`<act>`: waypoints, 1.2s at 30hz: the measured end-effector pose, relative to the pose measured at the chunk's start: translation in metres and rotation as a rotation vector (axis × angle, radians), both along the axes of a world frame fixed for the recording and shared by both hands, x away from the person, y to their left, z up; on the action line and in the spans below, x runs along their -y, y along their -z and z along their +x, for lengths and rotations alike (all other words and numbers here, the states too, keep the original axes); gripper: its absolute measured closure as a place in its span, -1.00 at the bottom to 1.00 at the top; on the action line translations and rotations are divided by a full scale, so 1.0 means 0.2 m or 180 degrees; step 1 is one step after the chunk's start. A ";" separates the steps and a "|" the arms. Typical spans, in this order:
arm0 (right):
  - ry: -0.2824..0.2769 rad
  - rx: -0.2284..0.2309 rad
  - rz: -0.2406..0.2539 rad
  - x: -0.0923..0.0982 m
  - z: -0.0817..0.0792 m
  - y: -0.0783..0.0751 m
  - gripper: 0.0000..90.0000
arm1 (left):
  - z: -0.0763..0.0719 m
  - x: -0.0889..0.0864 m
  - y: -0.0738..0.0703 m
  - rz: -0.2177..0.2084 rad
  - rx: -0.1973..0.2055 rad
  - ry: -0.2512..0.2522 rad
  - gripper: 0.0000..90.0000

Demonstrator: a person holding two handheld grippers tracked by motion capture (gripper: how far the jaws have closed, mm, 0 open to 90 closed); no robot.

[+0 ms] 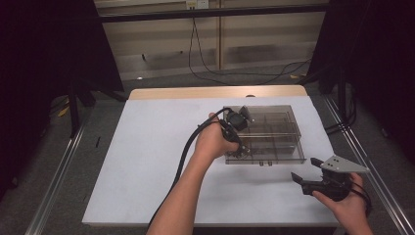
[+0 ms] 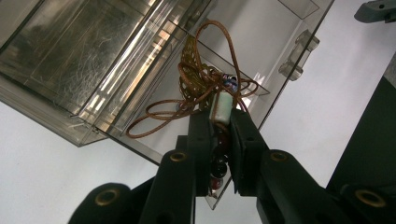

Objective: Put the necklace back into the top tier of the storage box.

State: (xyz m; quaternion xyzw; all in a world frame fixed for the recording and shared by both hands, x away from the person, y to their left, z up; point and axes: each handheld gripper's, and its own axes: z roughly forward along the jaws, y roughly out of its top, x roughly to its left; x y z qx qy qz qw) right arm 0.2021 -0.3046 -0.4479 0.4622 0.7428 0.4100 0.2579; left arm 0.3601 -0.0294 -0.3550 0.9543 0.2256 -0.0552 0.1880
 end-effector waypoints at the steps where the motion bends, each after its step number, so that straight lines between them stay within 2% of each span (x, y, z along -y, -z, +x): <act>1: -0.0003 0.0000 -0.0001 0.00 0.00 0.00 -0.68 | 0.00 0.00 0.00 -0.0007 0.0009 -0.0010 0.78; 6: -0.0008 0.0001 -0.0004 0.00 0.00 0.00 -0.68 | 0.00 0.00 0.01 -0.0019 0.0018 -0.0023 0.77; 12: -0.0004 0.0000 0.0001 0.00 0.00 0.00 -0.68 | 0.00 -0.01 0.02 -0.0025 0.0065 -0.0059 0.65; 26: 0.0001 0.0012 -0.0001 0.00 0.00 0.00 -0.68 | 0.00 -0.02 0.02 -0.0029 0.0087 -0.0050 0.64; 31: -0.0001 0.0017 -0.0004 0.00 0.00 0.00 -0.68 | 0.00 -0.03 0.02 -0.0063 0.0140 -0.0061 0.71; 36: -0.0002 0.0011 0.0001 0.00 0.00 -0.01 -0.68 | 0.00 -0.02 0.03 -0.0061 0.0096 -0.0065 0.86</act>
